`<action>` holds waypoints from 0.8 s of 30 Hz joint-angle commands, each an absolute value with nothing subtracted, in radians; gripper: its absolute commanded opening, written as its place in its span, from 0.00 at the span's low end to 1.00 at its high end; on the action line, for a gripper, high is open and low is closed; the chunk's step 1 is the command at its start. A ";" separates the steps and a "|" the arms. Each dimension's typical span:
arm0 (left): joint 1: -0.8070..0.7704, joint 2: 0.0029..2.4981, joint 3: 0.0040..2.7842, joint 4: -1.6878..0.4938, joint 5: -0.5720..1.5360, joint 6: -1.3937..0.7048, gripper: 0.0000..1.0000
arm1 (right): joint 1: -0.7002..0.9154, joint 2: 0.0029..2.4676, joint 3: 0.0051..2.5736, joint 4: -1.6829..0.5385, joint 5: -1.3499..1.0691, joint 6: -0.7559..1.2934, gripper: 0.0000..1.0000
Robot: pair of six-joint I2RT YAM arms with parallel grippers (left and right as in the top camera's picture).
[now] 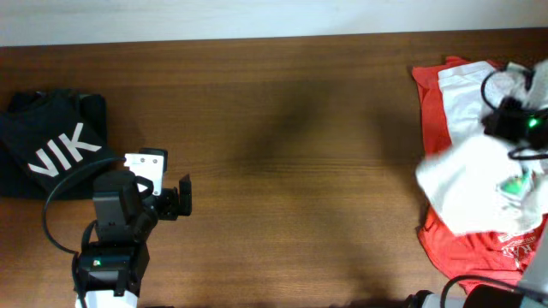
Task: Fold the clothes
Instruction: 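Grasp the white shirt with the right gripper and drag it left onto the table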
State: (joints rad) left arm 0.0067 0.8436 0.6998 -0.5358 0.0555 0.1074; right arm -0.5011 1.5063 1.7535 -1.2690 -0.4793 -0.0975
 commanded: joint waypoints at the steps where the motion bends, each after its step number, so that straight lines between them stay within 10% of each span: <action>1: 0.002 0.843 0.719 -0.536 0.070 0.095 0.99 | -0.459 1.489 1.908 -1.263 -0.809 -0.236 0.04; 16: 0.002 0.843 0.719 -0.536 0.070 0.095 0.99 | 0.297 1.664 1.911 -1.216 -0.582 -0.129 0.05; 24: 0.002 0.843 0.719 -0.535 0.071 0.095 0.99 | 0.427 1.780 1.911 -1.141 -0.384 -0.060 0.14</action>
State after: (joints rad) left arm 0.0067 0.8436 0.6998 -0.5358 0.0555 0.1074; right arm 0.4118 1.7618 1.9125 -1.1366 -0.5083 -0.0982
